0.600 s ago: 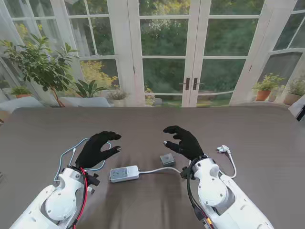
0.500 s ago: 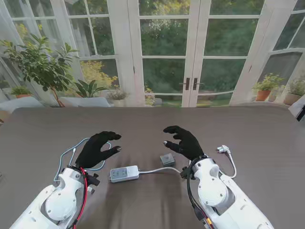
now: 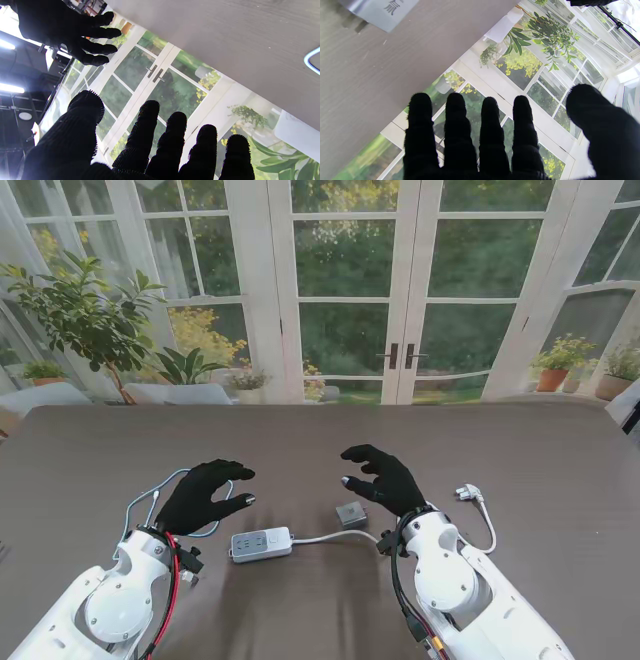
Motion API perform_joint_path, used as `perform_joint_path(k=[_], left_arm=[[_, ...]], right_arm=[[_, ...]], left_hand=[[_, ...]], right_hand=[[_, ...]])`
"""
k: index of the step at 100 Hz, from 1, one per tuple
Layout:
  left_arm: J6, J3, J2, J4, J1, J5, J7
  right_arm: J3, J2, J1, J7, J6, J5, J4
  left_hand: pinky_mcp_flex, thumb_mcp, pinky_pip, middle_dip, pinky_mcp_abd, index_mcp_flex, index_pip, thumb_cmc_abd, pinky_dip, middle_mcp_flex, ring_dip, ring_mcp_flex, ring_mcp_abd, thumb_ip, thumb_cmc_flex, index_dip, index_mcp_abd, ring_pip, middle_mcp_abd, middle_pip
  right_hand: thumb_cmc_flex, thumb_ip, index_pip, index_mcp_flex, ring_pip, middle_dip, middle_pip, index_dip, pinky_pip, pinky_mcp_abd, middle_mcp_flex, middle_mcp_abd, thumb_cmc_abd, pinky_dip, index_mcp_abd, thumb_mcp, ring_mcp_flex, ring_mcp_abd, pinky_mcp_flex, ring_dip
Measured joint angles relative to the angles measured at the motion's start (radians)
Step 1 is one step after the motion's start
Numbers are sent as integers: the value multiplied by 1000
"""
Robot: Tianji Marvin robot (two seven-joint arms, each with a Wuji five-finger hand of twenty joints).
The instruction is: Set up the charging station
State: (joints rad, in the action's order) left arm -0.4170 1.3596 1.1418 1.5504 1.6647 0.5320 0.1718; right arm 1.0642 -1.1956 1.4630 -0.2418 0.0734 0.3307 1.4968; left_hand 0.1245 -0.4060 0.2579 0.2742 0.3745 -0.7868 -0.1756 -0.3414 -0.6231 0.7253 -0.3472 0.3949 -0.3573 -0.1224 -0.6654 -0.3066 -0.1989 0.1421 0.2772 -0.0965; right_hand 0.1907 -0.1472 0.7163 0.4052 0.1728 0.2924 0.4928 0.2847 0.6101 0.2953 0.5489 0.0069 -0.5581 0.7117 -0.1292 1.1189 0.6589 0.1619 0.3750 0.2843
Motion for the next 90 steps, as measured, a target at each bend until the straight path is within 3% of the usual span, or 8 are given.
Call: perform_joint_path(k=[32,41,52,64,90], left_arm=[[112,143,-27,151,153,141,-73],[151,186,-34,196,202,151,-124],[159,217,-44,221,232,158,-196],[165,251,-60,250,259,247,-259],[186,269,-91,271,278,323,-394]], right_arm=[[1,-1,-5,8,0,-15,-10],[0,0,-7,8,3,-15,-13],[0,-1,-7,8,5,-19,-15],[2,-1,-7,7,8,-24,-15],[3,-3,-7,5,10,-38,-16]], left_hand=[[21,11,0,11,1,-34,-18,0,-25,27,-21,23,-2,0,-11,-8,0,16,2,-12],[22,11,0,11,2,-53,-23,0,-27,27,-21,23,-2,0,-11,-12,0,25,2,-12],[22,11,0,12,3,-51,-23,-1,-29,39,-22,23,-2,0,-11,-15,2,26,-10,-15],[23,11,0,13,3,-53,-23,-19,-39,39,-22,23,0,0,-11,-17,11,26,-18,-15],[50,6,0,23,3,-48,-23,-50,-41,39,-22,47,16,0,-11,-21,24,40,-39,-15]], right_hand=[[0,0,2,12,0,0,-2,0,-1,0,12,7,0,0,6,0,0,0,0,0],[0,0,2,12,0,0,-5,0,-1,0,22,7,0,1,6,0,0,0,0,0],[0,0,2,12,0,0,-1,0,-2,0,24,7,0,1,13,0,0,0,0,0],[0,0,2,12,0,-1,-1,0,-2,0,24,8,0,1,15,0,0,0,0,0],[0,0,2,13,0,-2,-1,0,-2,0,25,15,0,1,26,0,0,0,0,0]])
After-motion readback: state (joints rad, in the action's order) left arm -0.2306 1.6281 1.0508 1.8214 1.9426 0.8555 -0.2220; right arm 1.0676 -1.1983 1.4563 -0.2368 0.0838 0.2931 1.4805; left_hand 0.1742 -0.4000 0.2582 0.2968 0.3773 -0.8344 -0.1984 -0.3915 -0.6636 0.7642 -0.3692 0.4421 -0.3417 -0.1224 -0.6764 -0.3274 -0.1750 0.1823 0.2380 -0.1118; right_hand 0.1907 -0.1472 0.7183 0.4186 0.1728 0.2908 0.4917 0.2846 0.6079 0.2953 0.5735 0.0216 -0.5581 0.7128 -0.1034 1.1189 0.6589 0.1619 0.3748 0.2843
